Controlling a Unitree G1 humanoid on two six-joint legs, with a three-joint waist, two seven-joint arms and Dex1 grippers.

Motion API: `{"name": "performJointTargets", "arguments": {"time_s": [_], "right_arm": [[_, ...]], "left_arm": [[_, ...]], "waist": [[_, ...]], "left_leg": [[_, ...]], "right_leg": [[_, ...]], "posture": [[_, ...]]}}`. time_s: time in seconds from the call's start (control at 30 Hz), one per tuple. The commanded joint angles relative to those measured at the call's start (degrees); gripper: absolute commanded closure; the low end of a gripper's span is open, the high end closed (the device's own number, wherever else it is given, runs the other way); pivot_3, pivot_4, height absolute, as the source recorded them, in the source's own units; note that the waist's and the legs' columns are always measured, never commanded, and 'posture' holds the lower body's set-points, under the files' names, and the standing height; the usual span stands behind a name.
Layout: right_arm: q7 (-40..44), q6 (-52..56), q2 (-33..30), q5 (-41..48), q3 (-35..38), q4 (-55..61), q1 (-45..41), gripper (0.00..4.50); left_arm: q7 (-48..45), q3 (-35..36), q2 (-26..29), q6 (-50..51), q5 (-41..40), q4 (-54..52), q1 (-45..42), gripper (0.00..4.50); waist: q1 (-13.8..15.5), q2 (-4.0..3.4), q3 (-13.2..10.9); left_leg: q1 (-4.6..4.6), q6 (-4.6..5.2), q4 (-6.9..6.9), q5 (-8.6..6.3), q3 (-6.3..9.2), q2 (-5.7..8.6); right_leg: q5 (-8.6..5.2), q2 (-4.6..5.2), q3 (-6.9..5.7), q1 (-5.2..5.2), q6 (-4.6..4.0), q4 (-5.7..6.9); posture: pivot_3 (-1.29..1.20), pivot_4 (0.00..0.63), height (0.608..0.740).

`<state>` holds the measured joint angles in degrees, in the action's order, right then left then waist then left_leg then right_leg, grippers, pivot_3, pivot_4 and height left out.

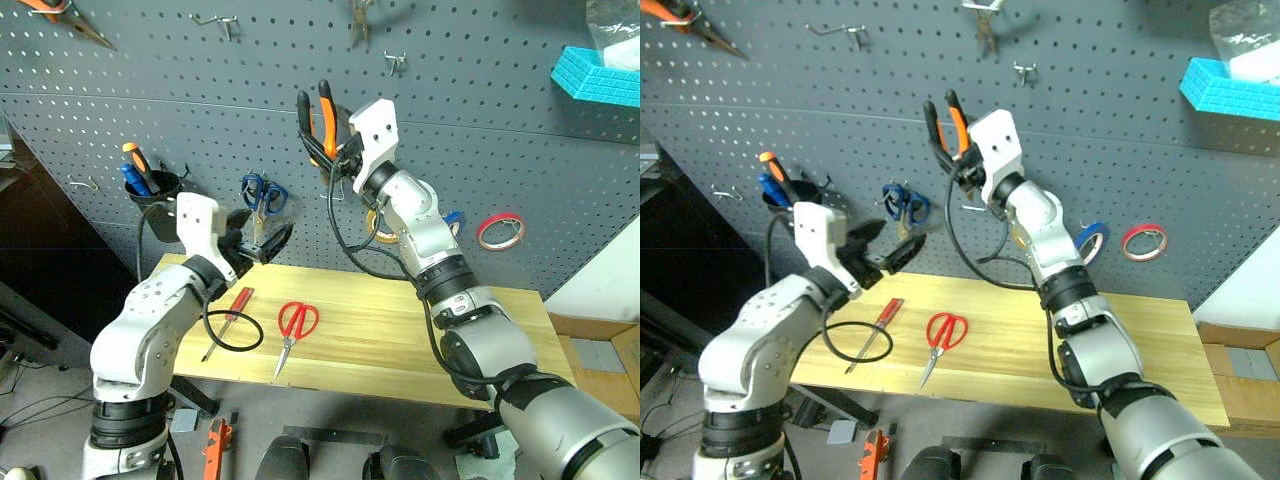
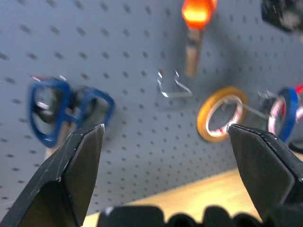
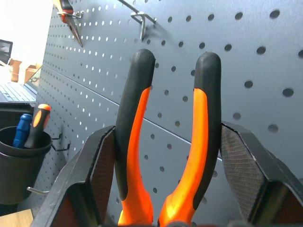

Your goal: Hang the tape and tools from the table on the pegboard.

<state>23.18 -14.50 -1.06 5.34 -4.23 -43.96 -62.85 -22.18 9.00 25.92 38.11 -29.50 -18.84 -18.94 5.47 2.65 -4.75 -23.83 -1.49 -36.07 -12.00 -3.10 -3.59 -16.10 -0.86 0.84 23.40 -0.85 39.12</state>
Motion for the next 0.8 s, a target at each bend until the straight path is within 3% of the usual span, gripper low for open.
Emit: {"name": "performJointTargets", "arguments": {"time_s": [0.03, 0.27, 0.8], "right_arm": [[-0.68, -3.78, 0.19, -0.11, 1.71, -1.32, -3.96, 1.72], [-0.45, -5.35, 0.07, -0.08, 2.30, -4.59, -5.24, 1.72], [-0.88, -7.86, -0.39, -0.55, 3.37, -10.15, -6.71, 1.72]], "left_arm": [[-1.17, -0.13, 0.04, -3.24, 1.45, 2.72, -4.35, 0.00], [-3.48, -1.04, 0.40, -4.03, 2.37, 6.45, -7.58, 0.00], [-6.12, -1.56, 1.16, -2.27, 2.94, 7.49, -7.98, 0.00]], "waist": [[0.09, -0.07, -0.07], [0.11, -0.30, -0.71], [0.24, -0.52, -4.93]], "left_leg": [[0.00, 0.00, 0.00, 0.00, 0.00, 0.00], [-0.01, 0.02, 0.04, -0.01, 0.05, -0.01], [-0.06, 0.03, 0.03, 0.00, 0.22, -0.01]], "right_leg": [[0.00, 0.00, 0.00, 0.01, -0.01, 0.02], [-0.01, 0.00, 0.02, 0.02, -0.02, -0.01], [-0.02, 0.02, -0.14, 0.01, -0.04, 0.00]], "posture": [[0.30, 0.056, 0.740], [0.31, 0.123, 0.740], [0.34, 0.205, 0.740]]}}
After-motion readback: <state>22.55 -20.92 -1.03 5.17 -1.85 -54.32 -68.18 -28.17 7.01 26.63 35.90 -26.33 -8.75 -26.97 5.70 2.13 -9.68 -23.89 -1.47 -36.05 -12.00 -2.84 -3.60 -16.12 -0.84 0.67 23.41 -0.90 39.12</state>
